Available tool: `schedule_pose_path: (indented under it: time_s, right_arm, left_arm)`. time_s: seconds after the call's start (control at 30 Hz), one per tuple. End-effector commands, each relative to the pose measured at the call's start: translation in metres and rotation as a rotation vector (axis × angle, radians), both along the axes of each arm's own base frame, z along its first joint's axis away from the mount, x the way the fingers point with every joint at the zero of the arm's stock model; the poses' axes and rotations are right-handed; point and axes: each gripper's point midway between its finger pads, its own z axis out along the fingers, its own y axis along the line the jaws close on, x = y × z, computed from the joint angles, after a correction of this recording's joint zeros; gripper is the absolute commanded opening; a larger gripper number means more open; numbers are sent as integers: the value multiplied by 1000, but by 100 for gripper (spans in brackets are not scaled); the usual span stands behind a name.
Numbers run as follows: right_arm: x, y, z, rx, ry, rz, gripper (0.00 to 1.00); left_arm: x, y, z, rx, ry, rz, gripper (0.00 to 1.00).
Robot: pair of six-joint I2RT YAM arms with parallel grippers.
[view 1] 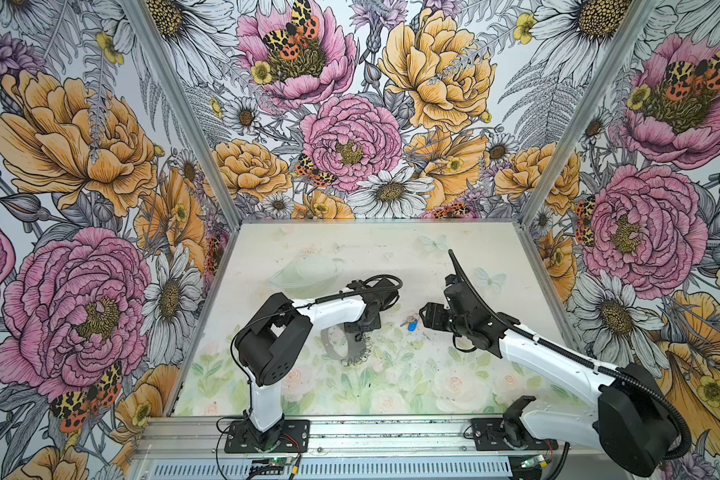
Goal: Put the keys on the keyring
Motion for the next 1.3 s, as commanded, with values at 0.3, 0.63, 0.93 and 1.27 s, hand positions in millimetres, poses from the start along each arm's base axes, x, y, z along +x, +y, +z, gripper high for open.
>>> schedule_pose_path:
  time_s: [0.3, 0.63, 0.93, 1.27]
  right_arm:
    - [4, 5, 6, 6, -32, 14, 68]
    - [4, 6, 6, 6, -29, 15, 68]
    - [4, 7, 3, 7, -18, 22, 68]
    - [4, 7, 2, 8, -15, 19, 68]
  left_arm:
    - [4, 8, 9, 26, -32, -4, 18]
    - [6, 10, 4, 45, -32, -4, 17]
    - [7, 6, 4, 52, -41, -12, 21]
    - [0, 1, 0, 19, -15, -4, 30]
